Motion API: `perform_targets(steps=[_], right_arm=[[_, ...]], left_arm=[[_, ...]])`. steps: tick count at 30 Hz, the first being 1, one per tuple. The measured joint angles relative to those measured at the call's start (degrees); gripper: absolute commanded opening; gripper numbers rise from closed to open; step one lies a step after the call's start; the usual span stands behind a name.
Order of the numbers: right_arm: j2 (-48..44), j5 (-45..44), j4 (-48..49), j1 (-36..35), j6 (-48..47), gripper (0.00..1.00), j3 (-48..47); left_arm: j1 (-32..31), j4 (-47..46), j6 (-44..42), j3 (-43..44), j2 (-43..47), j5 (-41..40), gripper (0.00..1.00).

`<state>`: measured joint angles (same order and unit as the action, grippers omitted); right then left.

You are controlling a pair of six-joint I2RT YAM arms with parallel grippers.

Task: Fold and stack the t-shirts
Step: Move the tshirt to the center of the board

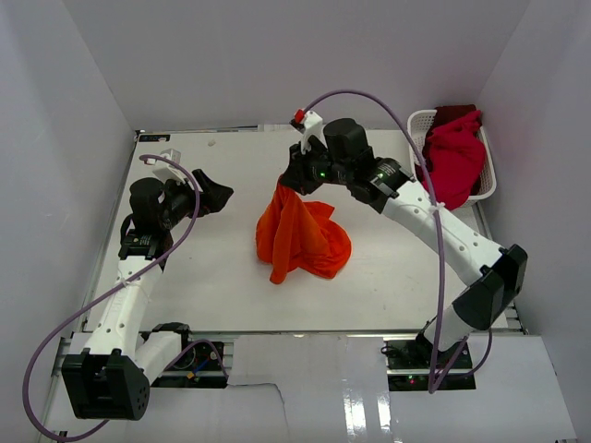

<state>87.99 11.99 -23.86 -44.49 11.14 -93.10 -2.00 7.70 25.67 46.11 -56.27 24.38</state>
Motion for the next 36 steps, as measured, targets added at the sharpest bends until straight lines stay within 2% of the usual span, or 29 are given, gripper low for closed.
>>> perform_targets(steps=[9,20,28,29,30,31,32,34,36], right_arm=[[12.4,2.6,-1.1,0.1,-4.4,0.08,-5.4],[23.6,14.0,1.3,-1.4,-4.9,0.08,-9.6],[24.0,8.0,10.4,-0.9,-2.2,0.08,-16.7],[24.2,6.7,11.3,-0.5,-1.6,0.17,-16.7],[24.8,5.7,12.1,0.0,-1.0,0.61,-17.0],[25.7,4.7,12.6,0.5,-0.3,0.72,-17.7],[27.1,3.5,12.8,0.9,-0.4,0.92,-18.9],[30.6,0.5,12.8,1.5,-1.0,0.97,-21.5],[33.1,-3.1,12.2,2.0,-1.7,0.98,-22.3]], left_arm=[[0.0,0.0,-0.2,0.0,0.0,0.0,0.98],[0.0,0.0,-0.2,0.0,-0.2,-0.7,0.98],[0.0,0.0,-0.2,0.0,-0.2,-1.0,0.98],[0.0,0.0,-0.2,0.0,-0.2,-1.0,0.98],[0.0,0.0,-0.2,0.0,-0.2,-1.0,0.98],[0.0,0.0,-0.2,0.0,-0.2,-1.0,0.98],[0.0,0.0,-0.2,0.0,-0.2,-1.0,0.98],[0.0,0.0,-0.2,0.0,-0.2,-1.0,0.98],[0.0,0.0,-0.2,0.0,-0.2,-1.0,0.98]])
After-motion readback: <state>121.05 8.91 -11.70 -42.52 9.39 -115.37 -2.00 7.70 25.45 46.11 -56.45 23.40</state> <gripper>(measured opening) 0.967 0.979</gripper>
